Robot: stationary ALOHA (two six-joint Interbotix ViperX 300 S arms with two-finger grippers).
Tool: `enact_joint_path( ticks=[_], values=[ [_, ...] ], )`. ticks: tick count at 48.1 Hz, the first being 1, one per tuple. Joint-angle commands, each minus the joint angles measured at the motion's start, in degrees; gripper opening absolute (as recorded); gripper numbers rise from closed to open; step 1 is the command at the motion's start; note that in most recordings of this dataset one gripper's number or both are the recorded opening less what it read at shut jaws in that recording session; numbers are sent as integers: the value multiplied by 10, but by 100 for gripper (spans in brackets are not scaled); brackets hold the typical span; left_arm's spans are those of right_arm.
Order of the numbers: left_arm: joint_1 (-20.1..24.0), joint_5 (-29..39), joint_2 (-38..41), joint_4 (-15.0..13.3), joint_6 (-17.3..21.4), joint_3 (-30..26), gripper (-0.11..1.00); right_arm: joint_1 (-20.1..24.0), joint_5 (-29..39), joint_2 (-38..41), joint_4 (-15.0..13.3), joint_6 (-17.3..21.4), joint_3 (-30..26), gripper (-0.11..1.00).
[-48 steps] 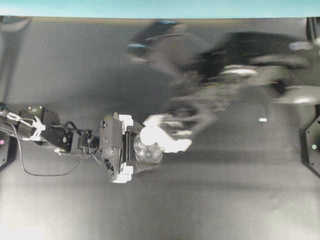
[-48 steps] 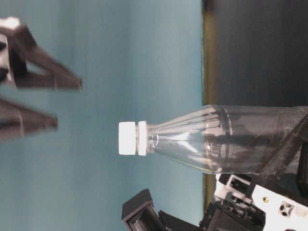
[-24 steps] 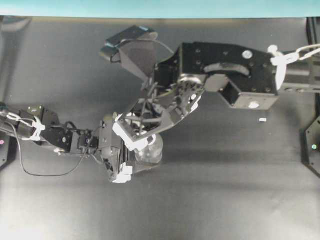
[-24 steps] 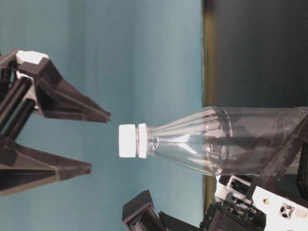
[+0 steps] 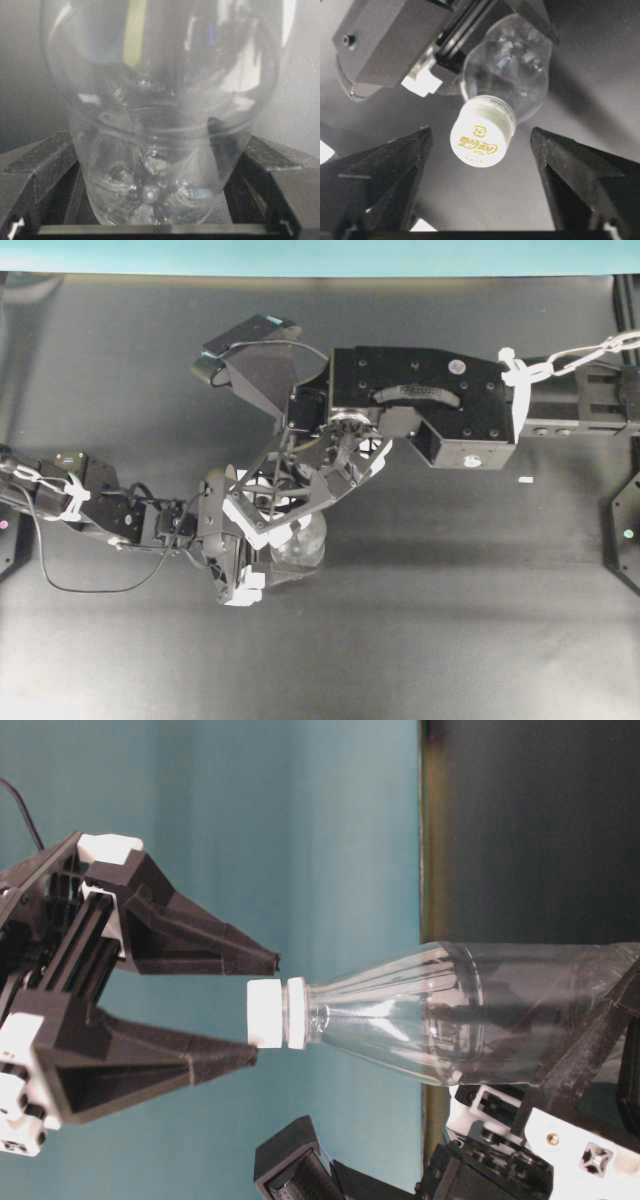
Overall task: Open the bottle cap by holding the bottle with the left arm and twisting the cap with the right arm.
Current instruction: 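Close the right gripper around the white cap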
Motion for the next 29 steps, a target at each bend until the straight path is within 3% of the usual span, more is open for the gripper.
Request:
enact_joint_path(
  ticks=[1,8,19,25,29],
  values=[
    [-1,-2,-2,1,0,-2,87,4,3,-1,-1,0,-2,75],
    [-1,-2,-2,2,1,-1,87,4,7,-1,-1,-9,0,51],
    [1,-2,-3,1,1,-1,87,6,23,4,3,-72,-12,50],
    [1,-2,-3,2,2,0,87,7,46,10,3,-138,-28,50],
    [2,1,-3,2,2,-1,87,7,59,14,2,-212,-38,50]
  ],
)
